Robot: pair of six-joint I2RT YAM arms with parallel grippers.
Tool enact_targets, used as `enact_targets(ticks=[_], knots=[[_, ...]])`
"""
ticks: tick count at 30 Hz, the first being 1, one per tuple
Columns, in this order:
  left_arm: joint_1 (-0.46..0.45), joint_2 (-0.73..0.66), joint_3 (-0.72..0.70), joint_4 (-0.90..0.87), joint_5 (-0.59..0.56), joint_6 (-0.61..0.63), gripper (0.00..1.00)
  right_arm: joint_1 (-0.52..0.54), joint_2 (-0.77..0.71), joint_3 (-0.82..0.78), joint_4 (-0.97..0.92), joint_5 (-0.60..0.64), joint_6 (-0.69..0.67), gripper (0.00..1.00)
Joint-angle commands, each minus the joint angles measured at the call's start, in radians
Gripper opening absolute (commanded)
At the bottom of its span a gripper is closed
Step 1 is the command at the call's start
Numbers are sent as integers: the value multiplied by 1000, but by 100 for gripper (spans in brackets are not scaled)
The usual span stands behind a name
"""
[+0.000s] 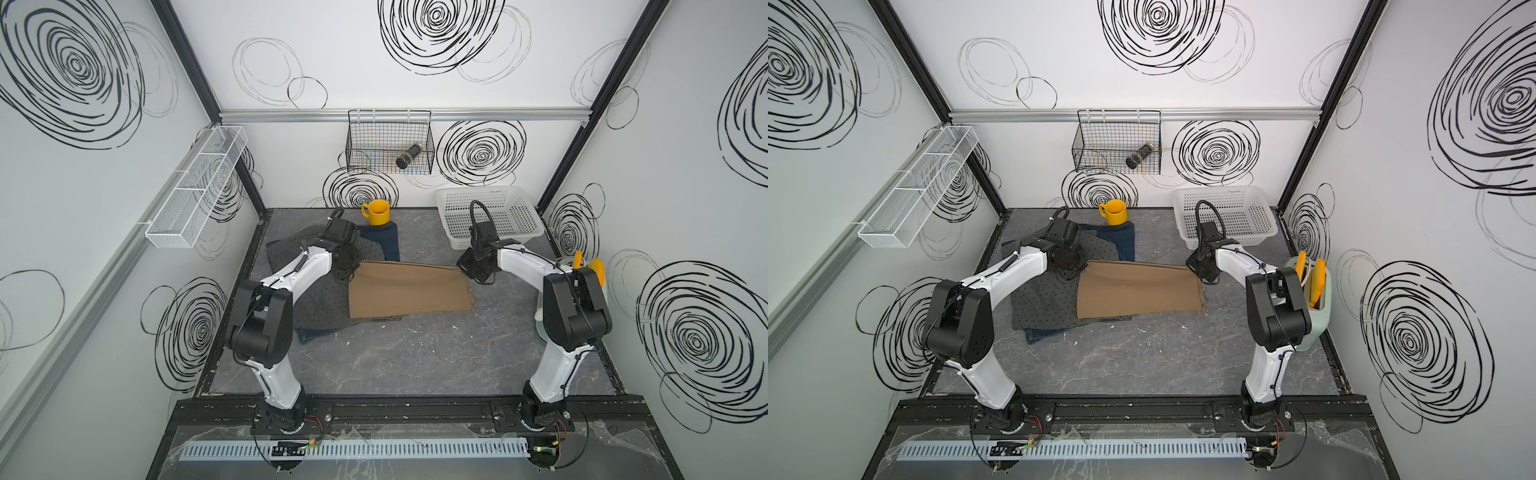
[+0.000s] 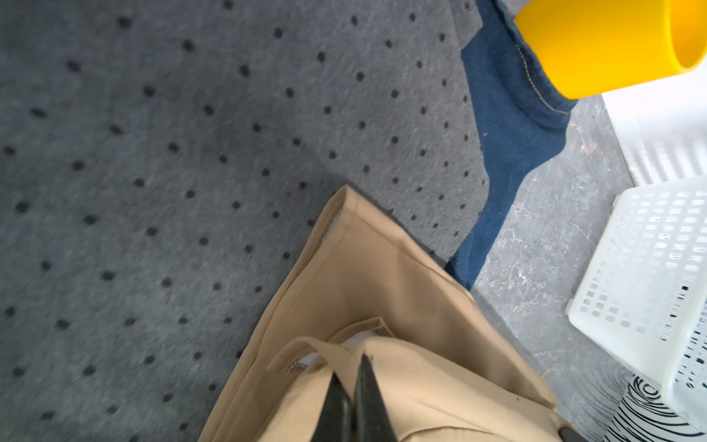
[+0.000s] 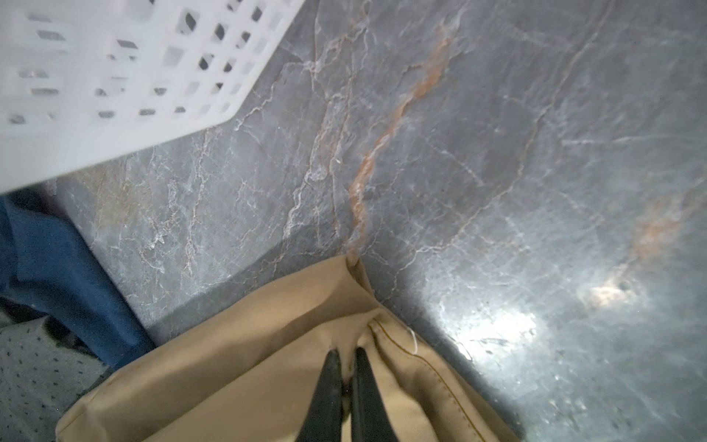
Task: Roll up the skirts
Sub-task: Fold the skirt at the center of the board.
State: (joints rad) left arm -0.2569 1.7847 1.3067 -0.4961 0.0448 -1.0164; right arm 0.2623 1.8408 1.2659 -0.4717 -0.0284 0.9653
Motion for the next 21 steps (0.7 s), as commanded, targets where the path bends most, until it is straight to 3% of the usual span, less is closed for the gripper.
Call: enact_targets(ticks=[1,2,4,5,7,9,13,15,19,21], knots=[[24,41,33,-18,-45,25,6,-18,-4,19,13,73,-3,20],[24,48,54,-42,-54,28,28,-20,-5,20,16,68,-10,29],[26,44,83,-80,-103,35,40,-25,-8,22,22,56,-29,40],[32,25,74,-72,-117,34,52,-28,-16,17,31,56,-40,52],[49,-15,59,-34,-116,45,81,-40,-45,7,46,54,-76,64],[50,-38,84,-33,-120,80,90,-66,-79,-3,55,32,-137,68],[-11,-88,129,-75,-148,170,96,-116,-212,-59,40,1,-312,68],[-64,-135,77,-55,-152,201,95,-118,-309,-155,93,-68,-417,74],[-234,-207,-24,14,-189,322,84,-143,-473,-404,256,-344,-499,91],[-303,-182,-13,27,-207,379,76,-140,-493,-468,270,-406,-500,92]])
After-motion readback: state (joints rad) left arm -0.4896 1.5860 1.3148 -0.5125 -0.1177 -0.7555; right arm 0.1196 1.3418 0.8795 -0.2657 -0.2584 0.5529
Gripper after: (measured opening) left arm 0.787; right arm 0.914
